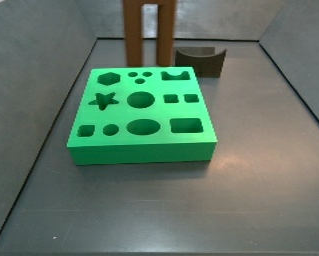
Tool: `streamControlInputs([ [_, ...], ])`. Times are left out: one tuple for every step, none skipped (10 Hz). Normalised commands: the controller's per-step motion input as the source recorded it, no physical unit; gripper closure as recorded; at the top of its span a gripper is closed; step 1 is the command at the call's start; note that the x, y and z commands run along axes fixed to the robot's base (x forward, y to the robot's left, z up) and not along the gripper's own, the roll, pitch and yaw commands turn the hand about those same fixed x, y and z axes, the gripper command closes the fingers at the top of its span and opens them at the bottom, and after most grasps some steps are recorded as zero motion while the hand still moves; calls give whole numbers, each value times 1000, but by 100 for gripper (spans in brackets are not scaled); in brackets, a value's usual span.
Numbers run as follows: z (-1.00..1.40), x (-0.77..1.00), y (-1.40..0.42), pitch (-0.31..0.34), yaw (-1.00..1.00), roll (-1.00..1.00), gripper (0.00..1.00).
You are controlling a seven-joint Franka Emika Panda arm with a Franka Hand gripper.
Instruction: Insert the square-circle object.
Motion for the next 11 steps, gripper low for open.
streamControlInputs([
  [-951, -546, -317, -129, 374, 101, 100],
  [-760, -666, -409, -216, 343, 156, 100],
  [-680, -629, -403, -240, 309, 191, 100],
  [-660, -583, -337, -243, 194, 213, 100],
  [-640, -429, -243, -223, 151, 200, 100],
  [-489, -111, -83, -91, 40, 130, 100],
  [-329, 29, 0, 0, -69, 134, 100],
  [-303, 0, 0, 0, -120, 84, 100],
  [-229, -269, 0, 0, -149, 27, 100],
  [-171, -469, 20, 0, -209, 0, 100],
  [-117, -517, 0, -4, -214, 0, 100],
])
